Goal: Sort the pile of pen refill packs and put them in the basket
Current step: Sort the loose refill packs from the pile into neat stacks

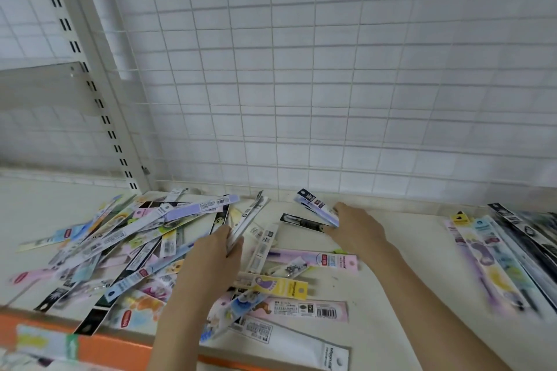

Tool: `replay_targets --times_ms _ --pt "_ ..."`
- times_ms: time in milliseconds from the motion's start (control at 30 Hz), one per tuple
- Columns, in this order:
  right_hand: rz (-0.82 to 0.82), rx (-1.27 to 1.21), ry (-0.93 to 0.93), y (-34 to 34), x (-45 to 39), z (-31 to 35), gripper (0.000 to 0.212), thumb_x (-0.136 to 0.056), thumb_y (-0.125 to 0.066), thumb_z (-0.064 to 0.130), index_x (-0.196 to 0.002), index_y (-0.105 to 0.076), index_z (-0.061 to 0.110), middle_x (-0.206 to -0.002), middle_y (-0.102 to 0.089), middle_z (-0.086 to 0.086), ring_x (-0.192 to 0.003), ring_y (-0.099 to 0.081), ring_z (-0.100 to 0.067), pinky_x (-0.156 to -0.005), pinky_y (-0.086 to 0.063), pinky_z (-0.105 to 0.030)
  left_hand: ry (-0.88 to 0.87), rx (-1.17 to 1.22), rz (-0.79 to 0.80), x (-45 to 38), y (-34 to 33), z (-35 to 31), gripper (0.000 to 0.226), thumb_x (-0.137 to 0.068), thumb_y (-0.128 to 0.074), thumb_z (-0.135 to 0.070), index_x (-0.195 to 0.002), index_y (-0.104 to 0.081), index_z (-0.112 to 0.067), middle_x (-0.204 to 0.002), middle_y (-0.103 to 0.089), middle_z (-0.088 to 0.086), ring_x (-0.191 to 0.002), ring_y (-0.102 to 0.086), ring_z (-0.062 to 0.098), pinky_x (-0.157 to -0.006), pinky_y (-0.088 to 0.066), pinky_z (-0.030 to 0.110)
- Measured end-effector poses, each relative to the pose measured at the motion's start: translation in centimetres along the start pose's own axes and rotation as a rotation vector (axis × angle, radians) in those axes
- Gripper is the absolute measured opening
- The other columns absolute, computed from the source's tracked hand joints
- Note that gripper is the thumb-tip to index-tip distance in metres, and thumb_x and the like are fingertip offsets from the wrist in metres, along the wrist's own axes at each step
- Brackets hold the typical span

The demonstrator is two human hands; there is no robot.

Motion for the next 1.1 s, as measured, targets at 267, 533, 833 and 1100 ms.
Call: replay_targets --times_ms 267,533,833,1100 --pt "-0.082 0.078 0.059 0.2 0.7 1.2 0.012 -0.087 -0.047 0.013 -0.093 -0.055 0.021 -0.082 -0.054 -0.003 -0.072 -0.048 -0.023 -0.062 -0.035 -0.026 0.021 -0.04 -0.028 0.5 0.4 1.0 0.039 -0.095 -0.043 -0.029 -0.061 -0.027 -0.019 -0.055 -0.039 -0.001 -0.047 -0.035 0.012 -0.044 -0.025 0.024" --pt "-0.175 -0.102 0.009 3.5 2.5 -0.3 0.007 -0.086 -0.049 0.02 -0.082 -0.044 0.019 -0.072 -0.051 0.0 -0.066 -0.05 -0.024 -0.049 -0.032 -0.026 -0.009 -0.048 0.041 1.1 -1.5 0.4 0.037 -0.093 -0.045 -0.029 -0.061 -0.033 -0.016 -0.056 -0.042 -0.001 -0.052 -0.038 0.014 -0.05 -0.029 0.025" --pt "-0.302 -0.374 -0.08 5.2 7.6 -3.1 0.024 -0.085 -0.06 0.038 -0.087 -0.052 0.015 -0.071 -0.057 0.001 -0.066 -0.054 -0.022 -0.054 -0.038 -0.03 -0.004 -0.054 0.084 1.7 -2.6 -0.4 0.036 -0.09 -0.046 -0.02 -0.057 -0.035 -0.013 -0.054 -0.04 0.001 -0.05 -0.036 0.013 -0.045 -0.026 0.023" --pt "-0.287 -0.598 -0.095 4.8 10.2 -4.5 0.028 -0.087 -0.053 0.015 -0.11 -0.037 0.014 -0.074 -0.055 -0.005 -0.058 -0.051 -0.023 -0.051 -0.038 -0.03 -0.048 -0.095 0.03 2.7 -1.7 -1.1 0.025 -0.084 -0.062 -0.02 -0.066 -0.044 -0.018 -0.061 -0.046 -0.007 -0.057 -0.043 0.01 -0.045 -0.025 0.016"
Point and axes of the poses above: each hand's wrist, its own x-axis away from the middle knuckle, its own y-axis out of the back of the hand, z = x × y, the point moved 9 cm from there along -x, towards the middle knuckle
